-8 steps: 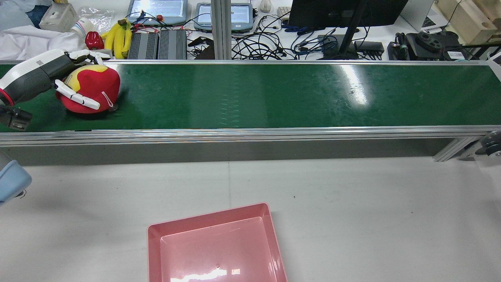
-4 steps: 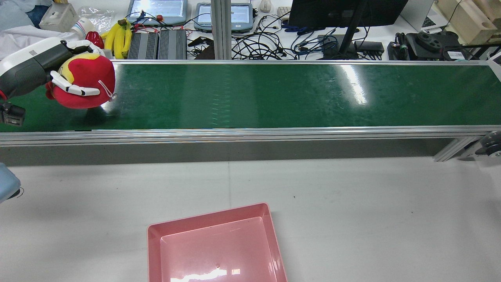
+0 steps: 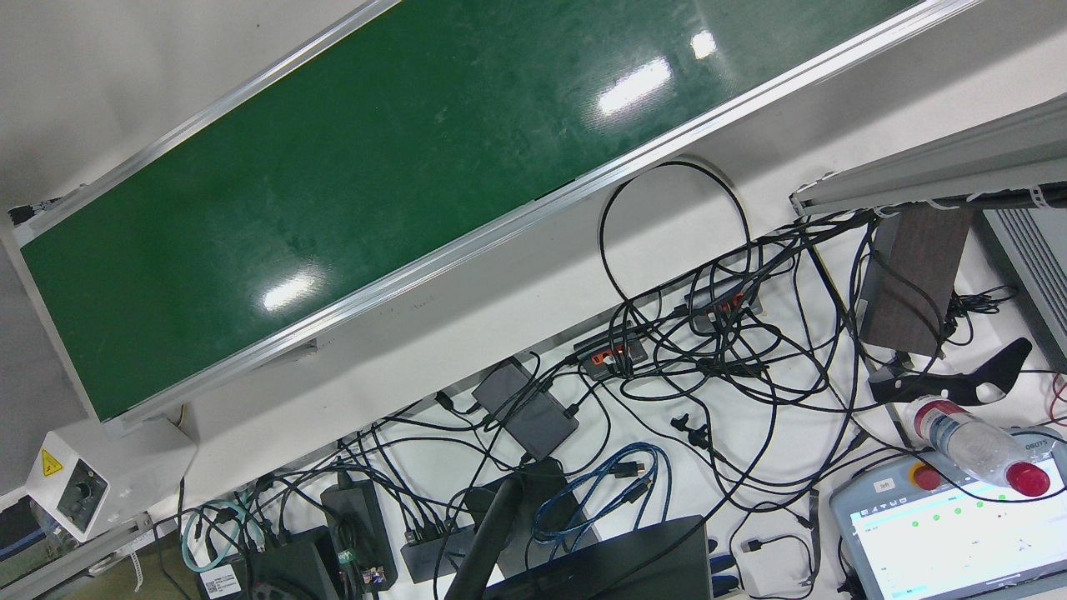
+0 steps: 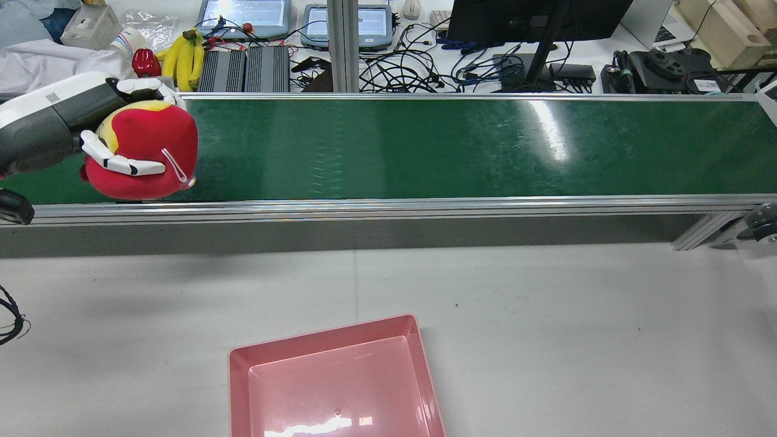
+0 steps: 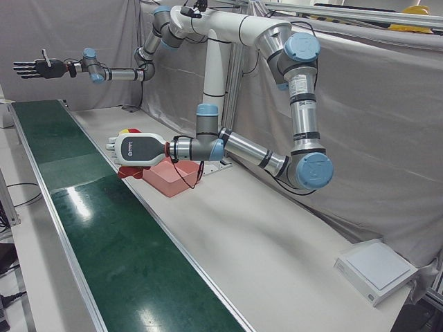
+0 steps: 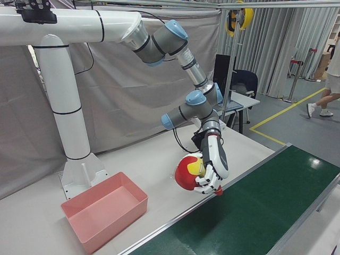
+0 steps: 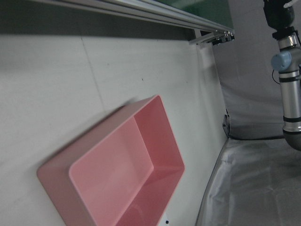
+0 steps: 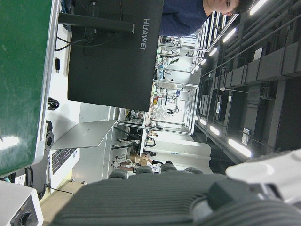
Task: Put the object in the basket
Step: 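Carry the plush toy with the left hand over the pink tray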
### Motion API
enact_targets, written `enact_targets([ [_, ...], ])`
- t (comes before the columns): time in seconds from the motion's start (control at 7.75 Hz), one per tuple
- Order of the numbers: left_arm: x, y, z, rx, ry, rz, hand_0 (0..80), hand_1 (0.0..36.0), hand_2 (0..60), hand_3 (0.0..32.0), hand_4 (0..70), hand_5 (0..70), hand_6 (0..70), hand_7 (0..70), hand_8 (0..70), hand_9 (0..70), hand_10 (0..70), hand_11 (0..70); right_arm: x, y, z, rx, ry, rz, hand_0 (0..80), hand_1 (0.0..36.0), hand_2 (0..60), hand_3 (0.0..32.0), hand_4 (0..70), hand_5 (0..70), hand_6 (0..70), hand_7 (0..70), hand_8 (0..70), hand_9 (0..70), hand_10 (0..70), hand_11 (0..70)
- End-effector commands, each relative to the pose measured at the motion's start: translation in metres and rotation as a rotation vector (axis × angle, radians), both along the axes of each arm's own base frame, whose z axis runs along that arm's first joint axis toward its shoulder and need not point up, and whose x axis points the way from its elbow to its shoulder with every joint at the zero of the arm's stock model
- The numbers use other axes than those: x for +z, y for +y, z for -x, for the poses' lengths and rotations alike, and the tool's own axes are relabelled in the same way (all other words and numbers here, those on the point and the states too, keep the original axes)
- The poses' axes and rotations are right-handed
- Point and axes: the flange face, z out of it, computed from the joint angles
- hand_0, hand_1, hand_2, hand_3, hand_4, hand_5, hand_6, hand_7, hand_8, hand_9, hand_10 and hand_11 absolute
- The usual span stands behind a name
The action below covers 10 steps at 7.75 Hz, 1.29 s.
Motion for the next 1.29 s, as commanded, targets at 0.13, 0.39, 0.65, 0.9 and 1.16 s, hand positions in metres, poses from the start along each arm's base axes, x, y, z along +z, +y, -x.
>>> enact_targets([
  [0.13, -0.023, 0.099, -0.121, 0.351, 0.006, -0.003, 52.2, 30.3, 60.0, 0.0, 27.2, 70.0, 24.4, 51.6, 43.7, 63.1, 37.3, 54.1, 0.0, 0.0, 0.0, 0.001, 0.0, 0.0, 0.0, 0.0, 0.0, 0.0, 0.0, 0.0, 0.0, 0.0, 0.0, 0.0, 0.0, 0.0],
  [0.39, -0.021, 0.155, -0.182, 0.509, -0.01, 0.009, 55.0, 29.0, 60.0, 0.0, 25.9, 70.0, 23.2, 48.7, 41.7, 60.2, 33.6, 49.3, 0.0, 0.0, 0.0, 0.001, 0.0, 0.0, 0.0, 0.0, 0.0, 0.0, 0.0, 0.0, 0.0, 0.0, 0.0, 0.0, 0.0, 0.0],
  [0.65, -0.021, 0.196, -0.217, 0.612, -0.015, 0.015, 56.7, 29.6, 58.4, 0.0, 25.8, 70.0, 22.9, 47.6, 41.5, 59.7, 32.2, 47.8, 0.0, 0.0, 0.0, -0.001, 0.0, 0.0, 0.0, 0.0, 0.0, 0.0, 0.0, 0.0, 0.0, 0.0, 0.0, 0.0, 0.0, 0.0],
  [0.9, -0.021, 0.226, -0.24, 0.683, -0.024, 0.027, 58.3, 26.9, 40.2, 0.0, 22.9, 70.0, 21.6, 45.3, 39.0, 56.4, 28.5, 43.1, 0.0, 0.0, 0.0, 0.001, 0.0, 0.0, 0.0, 0.0, 0.0, 0.0, 0.0, 0.0, 0.0, 0.0, 0.0, 0.0, 0.0, 0.0],
  [1.16, -0.018, 0.225, -0.236, 0.681, -0.039, 0.035, 61.3, 20.3, 1.9, 0.0, 15.9, 65.8, 13.4, 26.5, 25.9, 39.4, 18.6, 29.1, 0.0, 0.0, 0.0, -0.001, 0.0, 0.0, 0.0, 0.0, 0.0, 0.0, 0.0, 0.0, 0.0, 0.0, 0.0, 0.0, 0.0, 0.0],
])
